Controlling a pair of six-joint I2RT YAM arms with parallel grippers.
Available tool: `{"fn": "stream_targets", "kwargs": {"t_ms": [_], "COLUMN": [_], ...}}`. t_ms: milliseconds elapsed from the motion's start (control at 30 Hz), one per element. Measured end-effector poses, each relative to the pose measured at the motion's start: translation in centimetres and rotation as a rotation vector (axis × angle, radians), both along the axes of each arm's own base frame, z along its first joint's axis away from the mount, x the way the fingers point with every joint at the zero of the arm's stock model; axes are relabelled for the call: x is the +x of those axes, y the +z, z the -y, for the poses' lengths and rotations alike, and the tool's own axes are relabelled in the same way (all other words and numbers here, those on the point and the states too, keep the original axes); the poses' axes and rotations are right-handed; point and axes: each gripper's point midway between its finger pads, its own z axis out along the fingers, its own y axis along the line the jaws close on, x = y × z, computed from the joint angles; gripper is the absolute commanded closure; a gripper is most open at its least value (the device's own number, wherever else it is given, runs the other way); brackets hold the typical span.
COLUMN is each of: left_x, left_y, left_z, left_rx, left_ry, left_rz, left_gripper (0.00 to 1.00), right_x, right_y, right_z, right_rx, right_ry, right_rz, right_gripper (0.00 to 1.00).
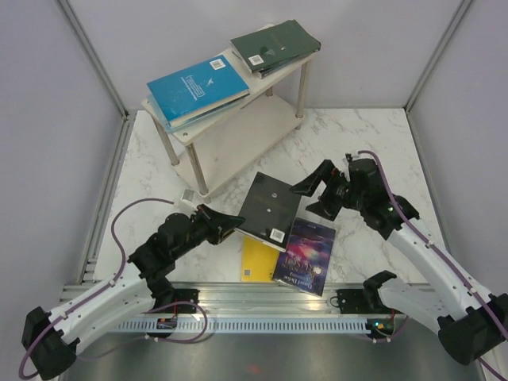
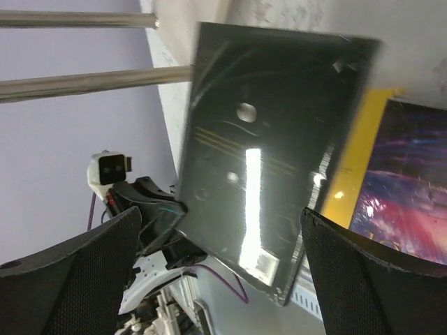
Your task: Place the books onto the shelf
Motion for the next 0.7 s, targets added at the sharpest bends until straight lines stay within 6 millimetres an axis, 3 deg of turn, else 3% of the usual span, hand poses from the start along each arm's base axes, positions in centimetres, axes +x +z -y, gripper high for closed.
{"fn": "stream_targets", "kwargs": {"t_ms": [100, 200, 433, 500, 700], "left_x": [0.3, 0.6, 1.2, 1.4, 1.8], "left_y": [-0.1, -0.2, -0.1, 0.0, 1.0], "left_z": [-1.2, -2.0, -2.5, -2.6, -2.7], "left_rx": [-0.039, -0.061, -0.081, -0.087, -0.123], "left_ry": [0.073, 0.127, 0.177, 0.187, 0.208], "left_rz": [-0.006, -0.014, -0.026, -0.026, -0.007], "left_gripper": [0.98, 0.98, 0.98, 0.98, 0.98], "right_x": [-1.1, -2.0, -2.6, -3.1, -4.5], "right_y": [-3.6, -5.2, -4.6, -4.7, -6.2], "right_z": [0.2, 0.1, -1.5, -2.4, -4.9], "right_rx": [0.012, 0.069, 0.202, 0.231, 0.259], "right_ry": [-0.017, -0.049, -0.066, -0.054, -0.02], "right_rz": [-0.102, -0.188, -0.227, -0.237, -0.305], "right_gripper": [0.02, 0.02, 0.04, 0.14, 0.24]}}
